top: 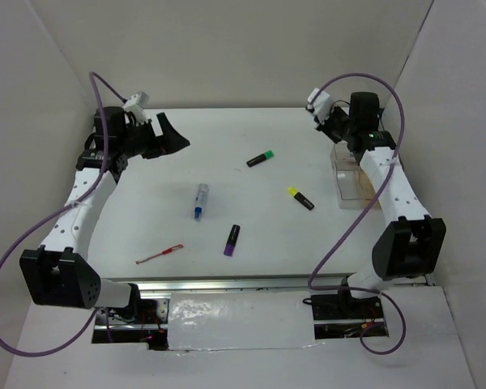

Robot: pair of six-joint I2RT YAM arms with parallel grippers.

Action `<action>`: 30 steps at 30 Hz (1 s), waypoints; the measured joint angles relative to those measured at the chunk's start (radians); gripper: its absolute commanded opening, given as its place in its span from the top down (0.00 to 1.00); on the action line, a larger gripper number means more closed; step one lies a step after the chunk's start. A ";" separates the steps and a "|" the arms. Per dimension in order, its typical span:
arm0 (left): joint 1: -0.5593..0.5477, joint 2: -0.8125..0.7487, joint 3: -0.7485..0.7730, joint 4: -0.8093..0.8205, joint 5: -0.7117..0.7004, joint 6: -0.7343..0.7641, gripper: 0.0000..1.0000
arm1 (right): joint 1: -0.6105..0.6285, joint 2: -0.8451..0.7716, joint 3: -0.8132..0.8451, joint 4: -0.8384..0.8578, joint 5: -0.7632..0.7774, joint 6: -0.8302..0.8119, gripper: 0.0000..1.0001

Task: Sort the stationery into containers
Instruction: Place the pen in the storage box.

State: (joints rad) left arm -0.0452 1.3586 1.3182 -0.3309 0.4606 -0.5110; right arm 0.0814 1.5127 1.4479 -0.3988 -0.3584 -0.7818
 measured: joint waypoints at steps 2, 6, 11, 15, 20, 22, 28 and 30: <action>-0.005 0.011 -0.028 -0.012 0.028 0.050 0.01 | -0.050 0.035 -0.023 0.005 0.064 -0.210 1.00; -0.013 0.055 -0.043 -0.056 0.064 0.118 0.01 | -0.100 0.163 -0.034 0.016 0.188 -0.509 1.00; -0.015 0.072 -0.043 -0.078 0.083 0.165 0.01 | -0.149 0.313 -0.010 0.006 0.327 -0.732 1.00; -0.015 0.079 -0.044 -0.077 0.098 0.173 0.01 | -0.182 0.360 0.019 0.007 0.405 -0.841 1.00; -0.008 0.106 -0.046 -0.078 0.116 0.173 0.01 | -0.209 0.400 0.073 0.015 0.461 -0.905 0.97; 0.000 0.115 -0.049 -0.082 0.118 0.173 0.01 | -0.211 0.412 0.076 0.017 0.471 -0.917 0.97; 0.026 0.118 -0.064 -0.093 0.116 0.176 0.01 | -0.211 0.441 0.075 0.017 0.478 -0.940 0.95; 0.030 0.118 -0.064 -0.099 0.116 0.181 0.01 | -0.210 0.442 0.068 0.018 0.479 -0.945 0.95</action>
State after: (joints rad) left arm -0.0151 1.4765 1.2541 -0.4297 0.5766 -0.3298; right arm -0.1287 1.9549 1.5154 -0.3805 0.1204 -1.7267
